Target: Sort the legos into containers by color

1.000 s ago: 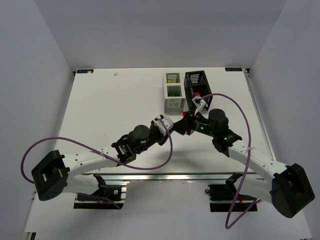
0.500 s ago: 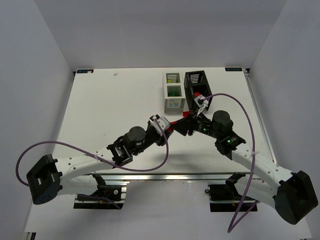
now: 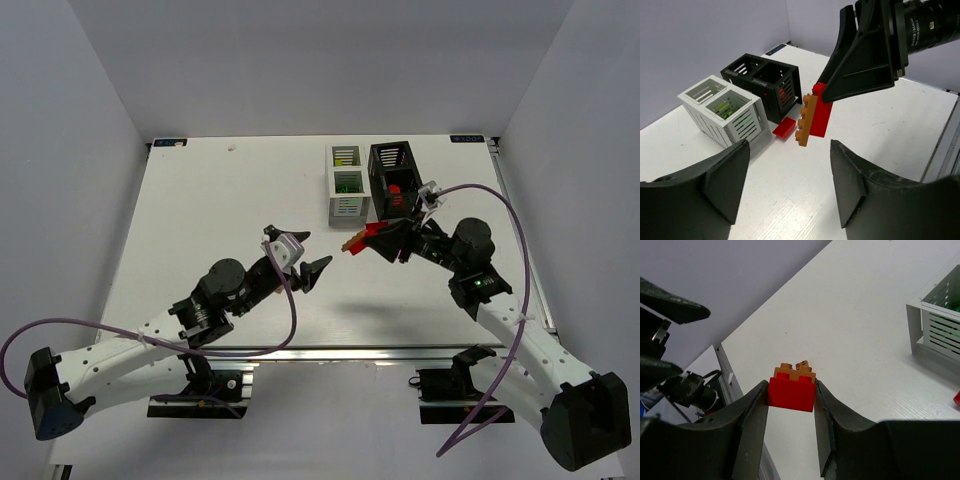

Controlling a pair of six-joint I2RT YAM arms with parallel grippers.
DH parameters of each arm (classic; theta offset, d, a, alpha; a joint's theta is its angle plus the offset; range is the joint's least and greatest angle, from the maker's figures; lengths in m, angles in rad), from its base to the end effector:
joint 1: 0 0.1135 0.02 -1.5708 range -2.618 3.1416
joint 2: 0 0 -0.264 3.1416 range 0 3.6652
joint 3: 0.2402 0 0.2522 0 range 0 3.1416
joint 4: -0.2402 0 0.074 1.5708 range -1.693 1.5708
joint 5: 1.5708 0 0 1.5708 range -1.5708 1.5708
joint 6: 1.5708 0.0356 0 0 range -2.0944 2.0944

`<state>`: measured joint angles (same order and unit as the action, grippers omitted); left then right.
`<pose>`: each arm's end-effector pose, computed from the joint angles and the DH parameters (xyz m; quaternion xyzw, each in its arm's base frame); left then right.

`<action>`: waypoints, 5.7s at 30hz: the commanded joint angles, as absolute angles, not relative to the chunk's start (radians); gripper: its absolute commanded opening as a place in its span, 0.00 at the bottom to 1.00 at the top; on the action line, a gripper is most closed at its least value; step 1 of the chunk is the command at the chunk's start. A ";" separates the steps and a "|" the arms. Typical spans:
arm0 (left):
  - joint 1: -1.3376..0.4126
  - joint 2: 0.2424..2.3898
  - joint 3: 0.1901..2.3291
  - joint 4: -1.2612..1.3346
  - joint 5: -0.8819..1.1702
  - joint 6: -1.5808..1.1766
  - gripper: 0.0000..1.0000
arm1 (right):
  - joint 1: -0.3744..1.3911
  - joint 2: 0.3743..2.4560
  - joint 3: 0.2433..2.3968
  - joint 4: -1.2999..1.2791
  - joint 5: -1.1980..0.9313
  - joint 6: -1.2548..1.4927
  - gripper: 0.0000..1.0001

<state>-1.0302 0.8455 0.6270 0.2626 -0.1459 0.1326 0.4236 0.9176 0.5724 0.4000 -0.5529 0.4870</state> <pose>0.1105 -0.1741 0.3213 0.3347 0.6051 -0.2673 0.6711 0.1879 0.1052 0.3024 -0.1771 0.6673 0.4757 0.5450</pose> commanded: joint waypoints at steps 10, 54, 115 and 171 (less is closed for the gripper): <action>-0.649 1.067 0.704 0.406 0.574 -0.339 0.78 | 0.367 0.897 0.574 0.451 -1.028 0.178 0.00; -0.747 1.195 0.660 0.397 0.828 -0.141 0.78 | 0.385 0.965 0.571 0.586 -1.215 0.302 0.00; -0.584 1.071 0.643 0.488 0.706 -0.248 0.00 | 0.318 1.063 0.765 0.313 -0.179 0.018 0.00; -0.586 1.095 0.672 0.396 0.706 -0.199 0.00 | 0.170 1.117 0.871 0.226 -1.068 0.316 0.45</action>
<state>-0.5900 1.0966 0.6384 0.4072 0.7067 -0.2241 0.1646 1.1233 0.9051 0.1810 -0.9829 0.2062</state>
